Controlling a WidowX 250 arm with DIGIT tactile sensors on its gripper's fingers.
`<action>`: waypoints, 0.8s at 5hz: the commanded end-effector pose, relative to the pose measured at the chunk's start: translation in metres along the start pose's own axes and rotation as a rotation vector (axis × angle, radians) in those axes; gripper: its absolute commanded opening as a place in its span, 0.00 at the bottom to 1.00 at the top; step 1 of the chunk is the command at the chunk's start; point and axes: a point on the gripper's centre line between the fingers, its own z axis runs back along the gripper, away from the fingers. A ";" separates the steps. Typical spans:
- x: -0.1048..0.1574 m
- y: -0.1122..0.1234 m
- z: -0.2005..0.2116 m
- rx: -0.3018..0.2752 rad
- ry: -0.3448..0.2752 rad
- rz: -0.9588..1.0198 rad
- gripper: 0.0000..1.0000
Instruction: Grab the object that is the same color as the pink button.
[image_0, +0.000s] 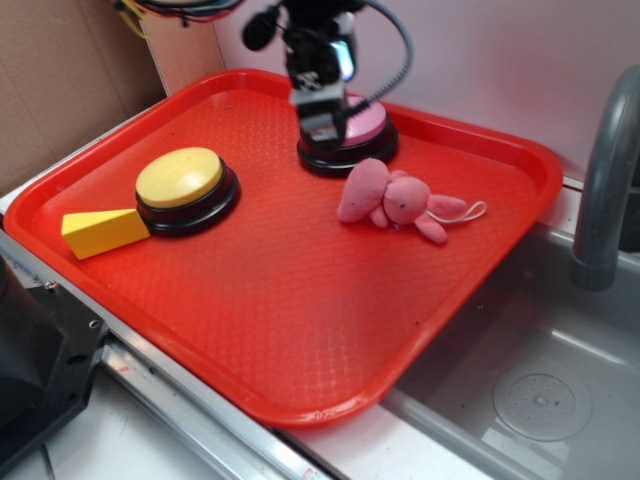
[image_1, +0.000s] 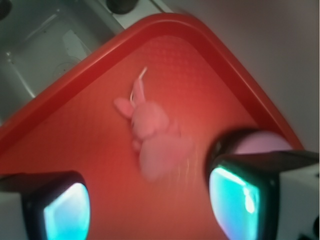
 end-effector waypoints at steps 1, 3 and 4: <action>0.017 0.005 -0.034 -0.044 -0.061 -0.103 1.00; 0.015 0.004 -0.064 -0.069 -0.038 -0.130 1.00; 0.015 0.003 -0.072 -0.082 -0.034 -0.153 1.00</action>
